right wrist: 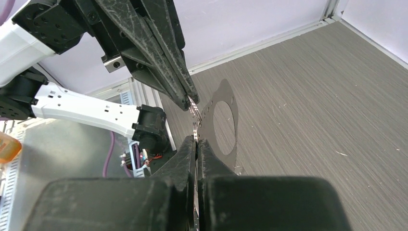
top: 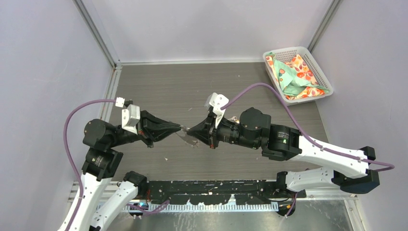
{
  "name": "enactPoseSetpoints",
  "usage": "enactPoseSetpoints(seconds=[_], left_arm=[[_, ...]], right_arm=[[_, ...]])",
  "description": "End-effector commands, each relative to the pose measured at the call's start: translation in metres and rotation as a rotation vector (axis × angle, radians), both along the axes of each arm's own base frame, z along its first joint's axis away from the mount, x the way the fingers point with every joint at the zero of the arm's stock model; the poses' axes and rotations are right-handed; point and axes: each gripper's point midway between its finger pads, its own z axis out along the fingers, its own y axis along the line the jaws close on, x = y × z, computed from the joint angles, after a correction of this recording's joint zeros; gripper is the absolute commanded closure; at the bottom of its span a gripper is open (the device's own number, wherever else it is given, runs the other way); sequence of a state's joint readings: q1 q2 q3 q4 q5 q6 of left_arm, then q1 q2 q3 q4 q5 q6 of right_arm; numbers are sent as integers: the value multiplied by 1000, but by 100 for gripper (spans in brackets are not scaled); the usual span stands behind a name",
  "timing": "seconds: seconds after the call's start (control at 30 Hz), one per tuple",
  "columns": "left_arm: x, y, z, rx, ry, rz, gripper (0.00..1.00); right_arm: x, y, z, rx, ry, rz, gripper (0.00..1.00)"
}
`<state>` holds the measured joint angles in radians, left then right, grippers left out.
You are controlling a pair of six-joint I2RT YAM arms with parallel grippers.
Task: Put the keys on the keyring
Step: Adjust the keyring.
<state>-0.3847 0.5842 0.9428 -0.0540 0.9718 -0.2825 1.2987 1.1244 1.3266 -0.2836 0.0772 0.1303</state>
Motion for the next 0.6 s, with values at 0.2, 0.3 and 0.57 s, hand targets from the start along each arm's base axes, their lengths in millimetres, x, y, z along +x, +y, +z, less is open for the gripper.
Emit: enactPoseSetpoints(seconds=[0.2,0.3,0.57], left_arm=[[0,-1,4,-23,110,-2,100],[-2,-1,3,-19,91,-10,100],[1,-4,-1,-21,89,-30,100]], right_arm=[[11,-22,7,-15,-73,-70,99],[10,-24,10,-29,-99,-57,99],[-5,1,13,-20,-102,65,99]])
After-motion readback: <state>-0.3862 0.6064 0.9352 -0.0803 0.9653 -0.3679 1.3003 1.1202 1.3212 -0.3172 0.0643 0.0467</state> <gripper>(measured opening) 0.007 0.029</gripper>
